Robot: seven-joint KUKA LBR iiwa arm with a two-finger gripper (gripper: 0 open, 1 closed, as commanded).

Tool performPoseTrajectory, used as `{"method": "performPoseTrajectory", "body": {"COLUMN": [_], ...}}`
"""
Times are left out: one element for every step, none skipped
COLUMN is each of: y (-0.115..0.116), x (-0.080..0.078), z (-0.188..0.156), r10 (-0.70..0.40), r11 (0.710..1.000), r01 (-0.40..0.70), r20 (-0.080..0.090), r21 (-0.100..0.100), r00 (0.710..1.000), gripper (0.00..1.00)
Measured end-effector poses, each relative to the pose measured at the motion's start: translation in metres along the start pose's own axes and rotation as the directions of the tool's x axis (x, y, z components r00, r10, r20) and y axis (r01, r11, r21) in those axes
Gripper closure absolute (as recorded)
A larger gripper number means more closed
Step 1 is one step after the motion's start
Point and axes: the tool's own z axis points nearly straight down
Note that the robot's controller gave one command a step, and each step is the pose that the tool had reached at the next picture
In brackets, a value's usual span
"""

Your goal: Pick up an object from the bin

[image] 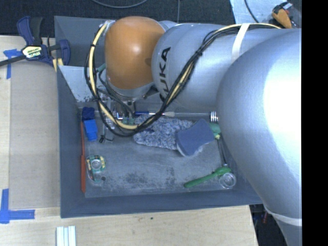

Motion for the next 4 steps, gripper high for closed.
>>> {"method": "performPoseTrajectory", "body": {"y": [-0.001,0.01,0.013,0.012], "x": [-0.002,-0.013,-0.012,-0.016], "z": [-0.005,0.08,0.03,0.054], "r10": [0.005,-0.482,-0.564,-0.765], "r11": [1.0,0.876,0.826,0.644], "r01": [-0.005,0.482,0.564,0.765], "r20": [0.008,0.018,0.014,0.011], "r21": [-0.002,0.003,0.004,0.006], "r00": [1.0,0.876,0.826,0.644], "gripper": [0.0,0.0,0.0,0.0]}}
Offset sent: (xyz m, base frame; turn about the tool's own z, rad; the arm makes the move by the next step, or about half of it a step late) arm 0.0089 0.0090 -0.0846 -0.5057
